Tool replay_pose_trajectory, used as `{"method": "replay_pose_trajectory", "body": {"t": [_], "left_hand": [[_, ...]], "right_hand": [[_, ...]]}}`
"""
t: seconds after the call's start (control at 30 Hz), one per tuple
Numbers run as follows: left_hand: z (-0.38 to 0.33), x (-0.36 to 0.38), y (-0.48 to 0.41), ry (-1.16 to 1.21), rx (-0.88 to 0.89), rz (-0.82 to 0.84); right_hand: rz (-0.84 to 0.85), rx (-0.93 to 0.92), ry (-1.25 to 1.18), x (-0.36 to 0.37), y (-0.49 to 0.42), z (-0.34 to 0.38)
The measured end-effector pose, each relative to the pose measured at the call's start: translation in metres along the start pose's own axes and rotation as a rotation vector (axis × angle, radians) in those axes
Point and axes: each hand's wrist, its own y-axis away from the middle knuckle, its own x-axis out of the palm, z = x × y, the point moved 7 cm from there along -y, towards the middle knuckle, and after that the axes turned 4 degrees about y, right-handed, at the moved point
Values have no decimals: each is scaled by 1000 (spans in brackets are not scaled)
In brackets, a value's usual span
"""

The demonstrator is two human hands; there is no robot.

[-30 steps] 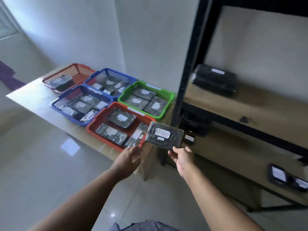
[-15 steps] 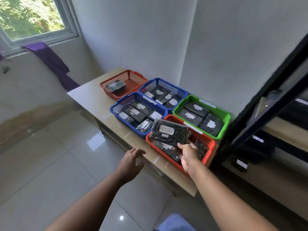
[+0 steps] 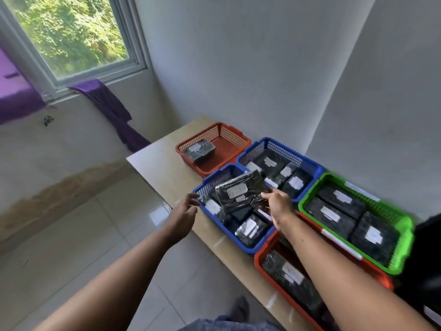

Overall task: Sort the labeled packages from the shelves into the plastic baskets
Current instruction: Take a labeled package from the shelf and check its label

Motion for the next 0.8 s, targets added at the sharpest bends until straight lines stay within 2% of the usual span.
{"method": "replay_pose_trajectory", "body": {"t": [0.07, 0.2, 0.43, 0.67, 0.8], "left_hand": [[-14, -28, -40, 50, -29, -18], [-61, -53, -101, 46, -20, 87], [-85, -64, -182, 164, -62, 256], [-80, -73, -283, 11, 9, 333], [-66, -75, -346, 69, -18, 393]], "right_hand": [[61, -11, 60, 28, -28, 30], [168, -84, 199, 82, -75, 81], [238, -53, 193, 144, -114, 117], [102, -64, 266, 170, -178, 110], [-133, -70, 330, 179, -207, 101]]}}
